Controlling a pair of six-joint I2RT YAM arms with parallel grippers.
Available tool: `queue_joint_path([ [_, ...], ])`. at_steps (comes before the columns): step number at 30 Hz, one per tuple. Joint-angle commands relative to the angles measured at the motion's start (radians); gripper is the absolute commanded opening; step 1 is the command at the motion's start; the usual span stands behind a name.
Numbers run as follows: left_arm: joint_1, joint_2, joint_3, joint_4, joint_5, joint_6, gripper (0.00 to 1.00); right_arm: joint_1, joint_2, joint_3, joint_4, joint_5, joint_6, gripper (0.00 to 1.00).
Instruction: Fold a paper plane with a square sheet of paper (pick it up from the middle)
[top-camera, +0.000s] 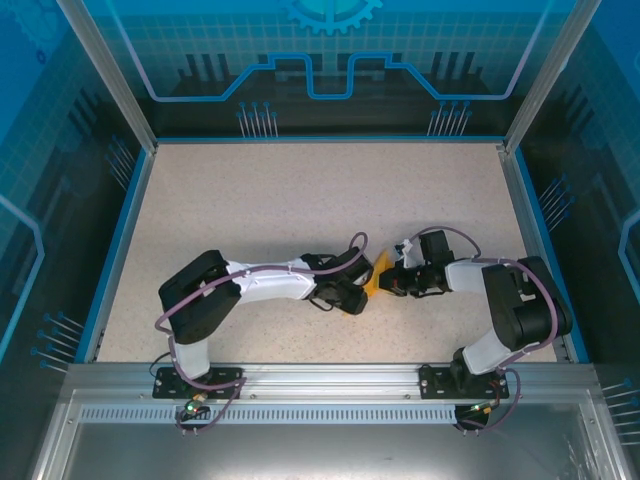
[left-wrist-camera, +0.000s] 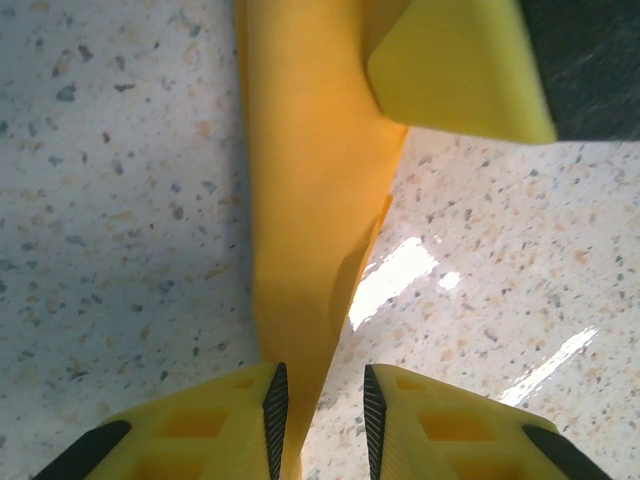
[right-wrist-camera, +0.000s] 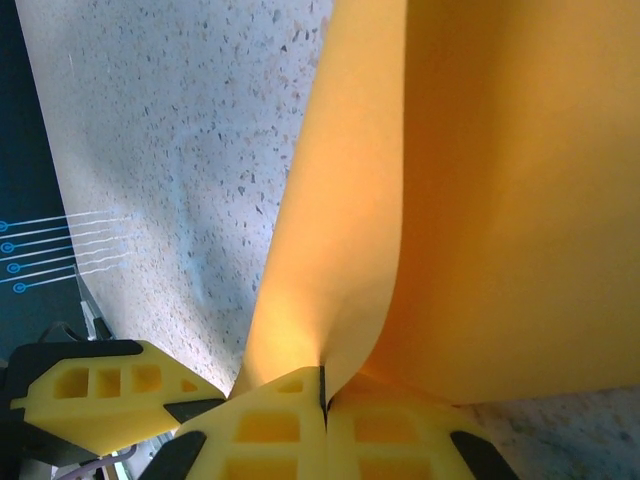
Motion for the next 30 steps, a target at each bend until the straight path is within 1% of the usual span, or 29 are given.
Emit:
queue_joint_path([
  [1, -0.012, -0.032, -0.029, -0.055, -0.026, 0.016, 0.30, 0.010, 0.017, 0.014, -0.025, 0.002, -0.020, 0.00],
  [9, -0.024, -0.027, -0.040, -0.085, -0.078, 0.025, 0.29, 0.008, 0.021, 0.018, -0.034, 0.001, -0.025, 0.00],
  [13, -0.034, -0.019, -0.032, -0.115, -0.115, 0.031, 0.24, 0.005, 0.022, 0.019, -0.032, 0.001, -0.023, 0.00],
  [17, -0.048, -0.016, -0.029, -0.137, -0.150, 0.037, 0.23, 0.005, 0.026, 0.020, -0.033, 0.001, -0.026, 0.00],
  [25, -0.052, -0.078, -0.029, -0.118, -0.174, 0.042, 0.29, 0.005, 0.033, 0.026, -0.044, 0.006, -0.033, 0.00],
  [30, -0.052, -0.077, -0.005, -0.095, -0.163, 0.049, 0.30, 0.005, 0.033, 0.026, -0.045, 0.005, -0.036, 0.00],
])
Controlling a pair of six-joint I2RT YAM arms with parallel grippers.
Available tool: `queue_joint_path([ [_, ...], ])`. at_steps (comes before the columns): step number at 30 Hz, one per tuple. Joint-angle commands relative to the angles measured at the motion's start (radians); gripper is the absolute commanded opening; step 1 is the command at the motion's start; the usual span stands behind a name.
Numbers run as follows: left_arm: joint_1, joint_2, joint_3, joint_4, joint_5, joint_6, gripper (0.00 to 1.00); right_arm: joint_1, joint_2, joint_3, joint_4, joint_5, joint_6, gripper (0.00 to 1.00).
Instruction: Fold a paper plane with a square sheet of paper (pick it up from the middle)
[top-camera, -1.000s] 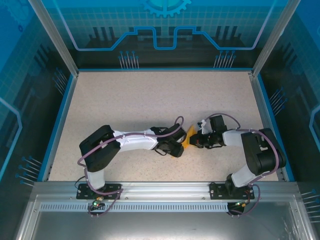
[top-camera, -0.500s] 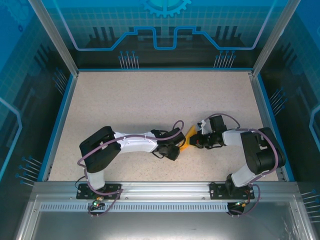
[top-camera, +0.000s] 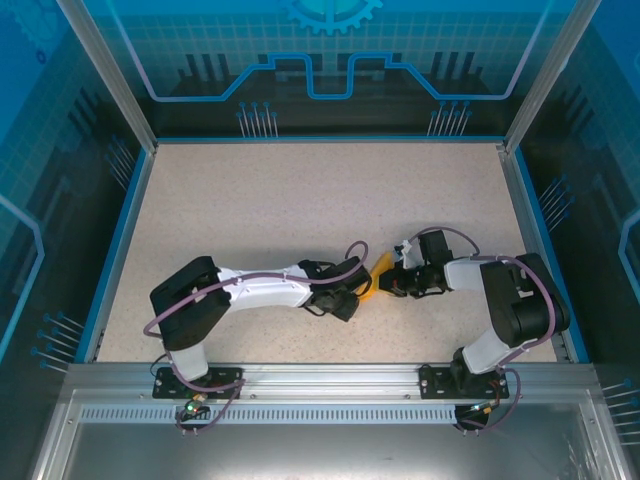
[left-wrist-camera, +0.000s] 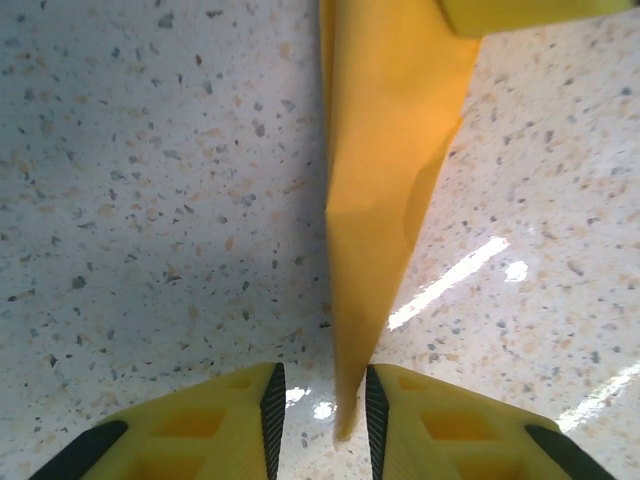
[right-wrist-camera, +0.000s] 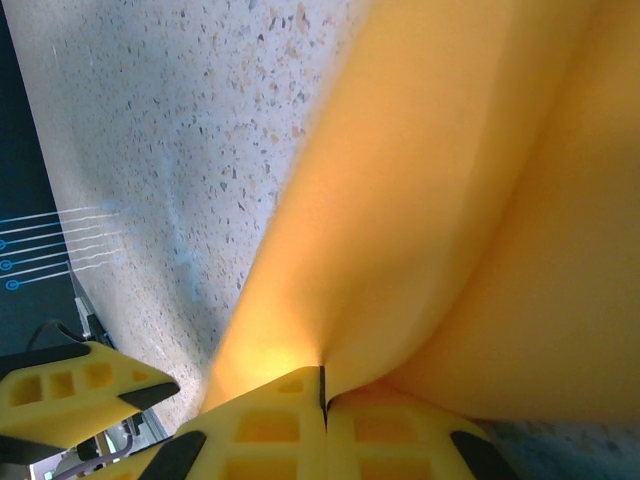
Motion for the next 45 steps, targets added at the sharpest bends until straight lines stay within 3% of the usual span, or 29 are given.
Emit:
queue_joint_path([
  [1, -0.003, -0.009, 0.029, -0.008, -0.016, 0.023, 0.30, 0.004, 0.011, 0.015, -0.027, 0.002, -0.020, 0.00],
  [20, -0.009, 0.052, 0.038, -0.003, 0.016, 0.067, 0.27, -0.002, 0.010, 0.018, -0.031, -0.008, -0.020, 0.00],
  [32, -0.013, 0.065, 0.032, -0.034, -0.028, 0.088, 0.14, -0.009, 0.005, 0.018, -0.037, -0.008, -0.026, 0.00],
  [45, -0.042, 0.068, -0.007, -0.042, -0.033, 0.116, 0.11, -0.023, -0.009, 0.027, -0.059, -0.014, -0.036, 0.00],
])
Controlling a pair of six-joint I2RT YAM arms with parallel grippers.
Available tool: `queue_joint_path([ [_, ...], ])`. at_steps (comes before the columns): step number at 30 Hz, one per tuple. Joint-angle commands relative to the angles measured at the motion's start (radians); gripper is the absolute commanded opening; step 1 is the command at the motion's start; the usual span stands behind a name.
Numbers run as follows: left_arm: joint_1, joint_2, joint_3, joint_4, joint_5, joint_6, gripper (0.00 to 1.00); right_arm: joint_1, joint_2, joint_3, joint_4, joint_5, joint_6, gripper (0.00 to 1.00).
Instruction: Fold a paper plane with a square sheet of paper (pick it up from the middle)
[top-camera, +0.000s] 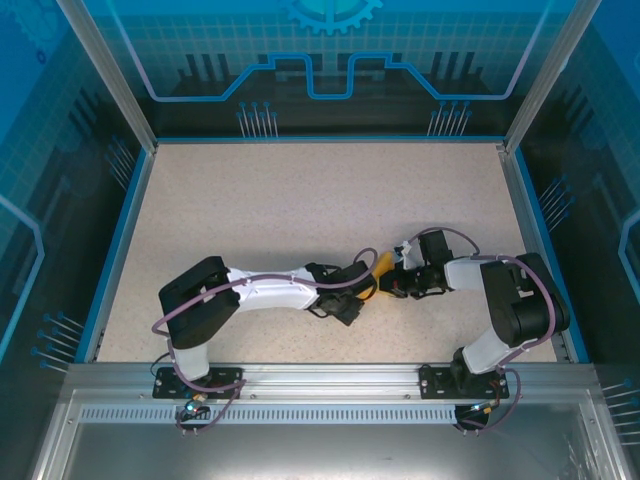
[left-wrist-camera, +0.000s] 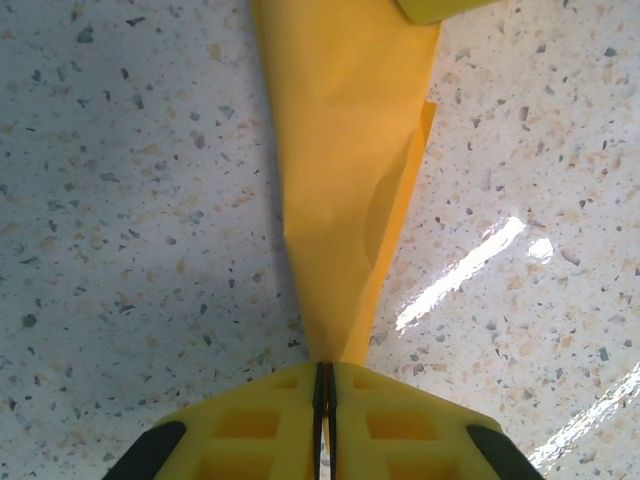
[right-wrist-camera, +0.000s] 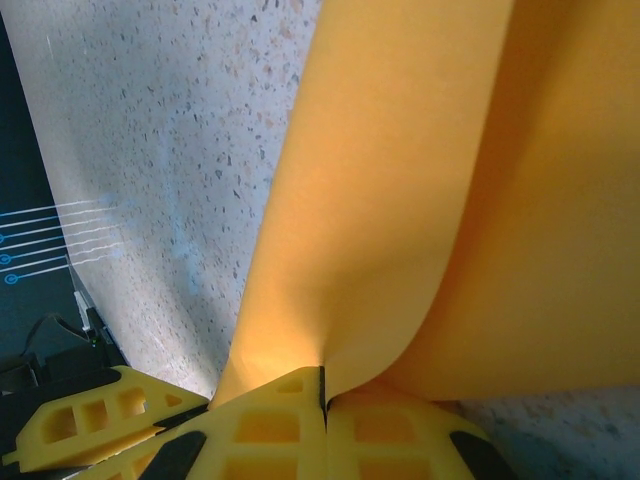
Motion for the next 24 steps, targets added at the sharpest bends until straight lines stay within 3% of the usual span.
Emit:
queue_joint_path([
  [1, -0.016, 0.021, -0.031, -0.045, -0.019, 0.038, 0.12, -0.018, -0.010, 0.024, -0.028, -0.007, -0.020, 0.00],
  [10, -0.040, 0.033, -0.035, -0.036, -0.006, 0.056, 0.18, -0.021, -0.008, 0.026, -0.041, 0.003, -0.022, 0.00],
  [18, -0.041, 0.043, -0.046, -0.069, -0.053, 0.065, 0.08, -0.029, -0.013, 0.037, -0.081, 0.023, -0.034, 0.00],
  [24, -0.045, 0.046, -0.033, -0.088, -0.075, 0.082, 0.10, -0.029, -0.009, 0.052, -0.121, 0.060, -0.044, 0.00],
])
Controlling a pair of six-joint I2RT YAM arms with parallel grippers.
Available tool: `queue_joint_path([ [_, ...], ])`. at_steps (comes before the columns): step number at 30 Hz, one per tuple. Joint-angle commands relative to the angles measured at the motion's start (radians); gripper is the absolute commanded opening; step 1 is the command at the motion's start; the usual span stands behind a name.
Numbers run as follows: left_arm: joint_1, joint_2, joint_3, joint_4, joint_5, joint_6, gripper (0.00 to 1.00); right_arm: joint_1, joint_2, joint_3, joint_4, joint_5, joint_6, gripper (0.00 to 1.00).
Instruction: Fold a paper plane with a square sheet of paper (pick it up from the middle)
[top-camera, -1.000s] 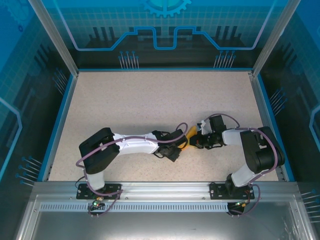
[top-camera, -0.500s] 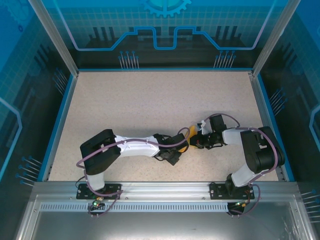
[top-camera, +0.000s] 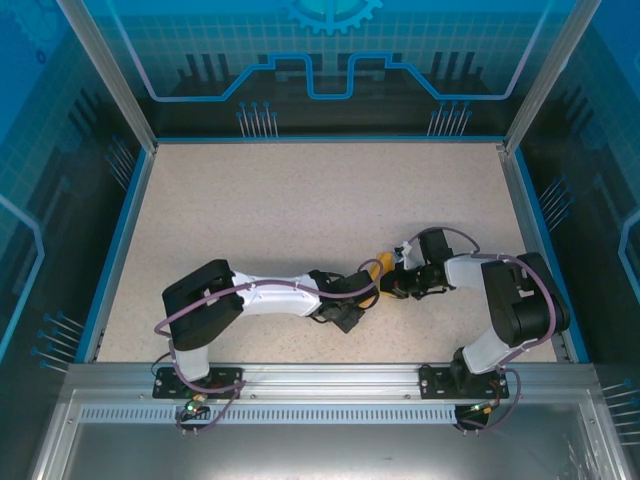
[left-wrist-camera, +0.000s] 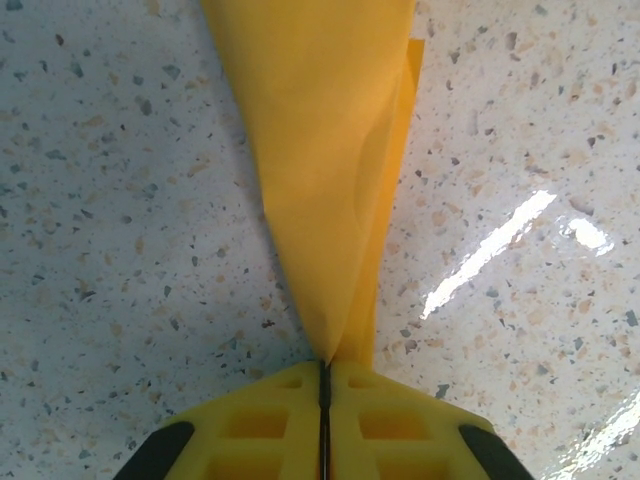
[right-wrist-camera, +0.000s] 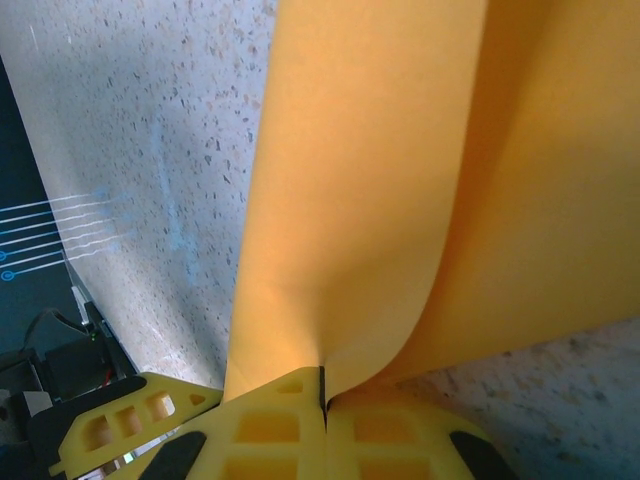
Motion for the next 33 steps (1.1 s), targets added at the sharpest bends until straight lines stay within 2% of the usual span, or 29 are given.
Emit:
queue_joint_path([
  [1, -0.007, 0.033, -0.010, -0.095, -0.039, 0.035, 0.10, -0.023, -0.004, 0.029, -0.048, 0.064, -0.025, 0.00],
  [6, -0.010, 0.034, 0.009, -0.114, -0.072, 0.052, 0.19, -0.024, 0.004, 0.044, -0.080, 0.096, -0.029, 0.00],
  [11, -0.008, -0.005, 0.025, -0.086, -0.030, 0.047, 0.25, -0.020, 0.013, 0.060, -0.111, 0.124, -0.041, 0.00],
  [17, 0.000, -0.070, 0.050, -0.089, 0.068, 0.030, 0.29, -0.019, 0.021, 0.065, -0.128, 0.149, -0.043, 0.00],
  [21, 0.048, -0.129, 0.047, -0.072, 0.166, -0.015, 0.29, -0.016, 0.021, 0.069, -0.139, 0.163, -0.045, 0.00],
  [25, 0.092, -0.161, 0.022, 0.011, 0.248, -0.069, 0.28, -0.013, 0.025, 0.074, -0.145, 0.167, -0.048, 0.00],
  [28, 0.112, -0.125, 0.028, 0.065, 0.285, -0.093, 0.23, -0.010, 0.029, 0.075, -0.146, 0.167, -0.049, 0.00],
  [33, 0.125, -0.048, 0.043, 0.140, 0.337, -0.119, 0.10, -0.010, 0.030, 0.076, -0.150, 0.167, -0.049, 0.00],
])
